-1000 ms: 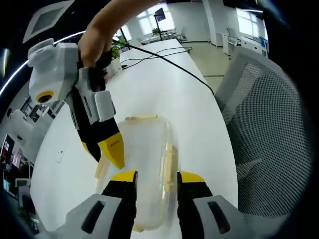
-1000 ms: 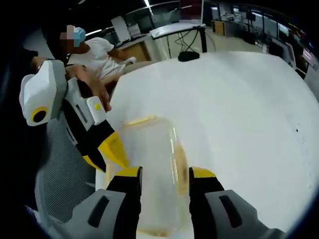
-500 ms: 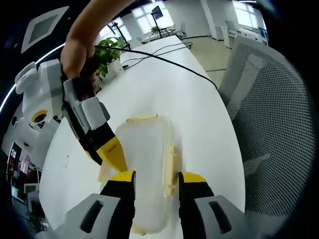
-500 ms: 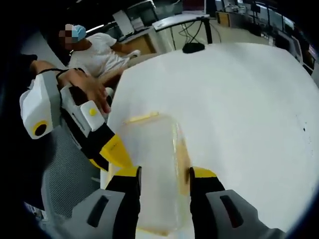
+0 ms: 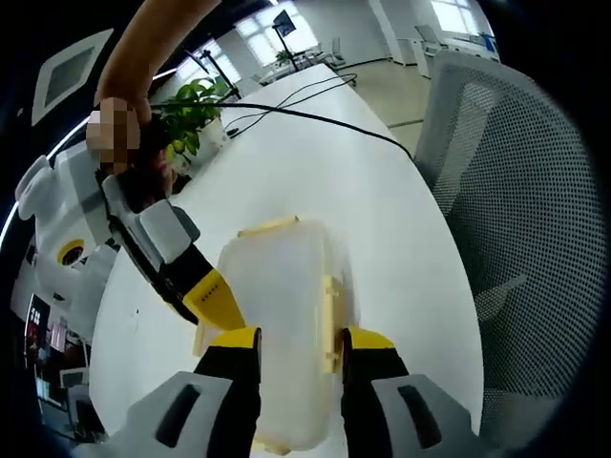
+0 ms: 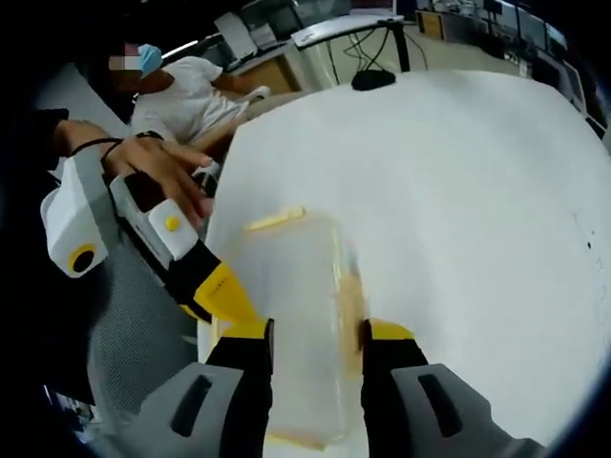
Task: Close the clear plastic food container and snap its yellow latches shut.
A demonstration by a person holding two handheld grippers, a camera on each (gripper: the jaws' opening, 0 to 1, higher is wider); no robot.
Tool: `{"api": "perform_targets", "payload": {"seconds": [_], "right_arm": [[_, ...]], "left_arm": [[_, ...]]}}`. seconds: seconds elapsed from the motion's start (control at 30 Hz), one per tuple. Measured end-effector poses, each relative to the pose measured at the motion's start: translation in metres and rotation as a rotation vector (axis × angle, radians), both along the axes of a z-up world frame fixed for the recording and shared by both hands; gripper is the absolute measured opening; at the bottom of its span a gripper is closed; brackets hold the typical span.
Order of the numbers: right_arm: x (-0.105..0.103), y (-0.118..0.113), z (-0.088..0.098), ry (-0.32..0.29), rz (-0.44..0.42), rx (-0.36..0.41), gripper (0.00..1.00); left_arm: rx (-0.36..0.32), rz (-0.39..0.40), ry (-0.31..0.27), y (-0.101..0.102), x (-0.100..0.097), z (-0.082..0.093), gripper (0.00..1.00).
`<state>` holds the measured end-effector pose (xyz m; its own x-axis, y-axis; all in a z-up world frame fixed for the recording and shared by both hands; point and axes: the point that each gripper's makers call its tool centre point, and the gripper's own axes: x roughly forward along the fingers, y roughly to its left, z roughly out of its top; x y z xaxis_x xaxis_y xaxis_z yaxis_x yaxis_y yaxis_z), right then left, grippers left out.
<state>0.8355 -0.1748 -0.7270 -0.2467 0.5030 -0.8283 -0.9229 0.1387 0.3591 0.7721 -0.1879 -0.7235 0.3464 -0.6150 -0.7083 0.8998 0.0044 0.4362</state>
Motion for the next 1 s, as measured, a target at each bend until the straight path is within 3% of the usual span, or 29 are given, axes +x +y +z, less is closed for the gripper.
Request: {"api": "perform_targets", "payload": {"seconds": [0.03, 0.07, 0.1, 0.27, 0.57, 1.0], "right_arm": [[-0.0007, -0.0001, -0.0005, 0.023, -0.006, -0.008, 0.3], [-0.0031, -0.0028, -0.0035, 0.022, 0.051, -0.018, 0.3], [-0.0033, -0.0007, -0.0042, 0.026, 0.022, -0.019, 0.29], [-0.0042, -0.0016, -0.0041, 0.022, 0.041, -0.025, 0.3], [-0.0027, 0.0011, 0.0007, -0.041, 0.082, -0.027, 0.32], [-0.0004, 0.001, 0.0034, -0.048, 0.052, -0.025, 0.33]], "left_arm": [[0.005, -0.014, -0.007, 0.001, 0.0006, 0.0023, 0.24], [0.008, -0.011, 0.001, -0.0028, 0.0041, 0.0018, 0.23], [0.012, -0.017, 0.002, -0.0046, 0.0048, 0.0002, 0.23], [0.01, -0.009, 0.009, -0.0024, 0.0034, 0.0027, 0.24], [0.013, -0.023, 0.005, -0.0038, 0.0018, 0.0033, 0.25], [0.004, -0.033, -0.004, -0.0038, 0.0013, 0.005, 0.26]]}}
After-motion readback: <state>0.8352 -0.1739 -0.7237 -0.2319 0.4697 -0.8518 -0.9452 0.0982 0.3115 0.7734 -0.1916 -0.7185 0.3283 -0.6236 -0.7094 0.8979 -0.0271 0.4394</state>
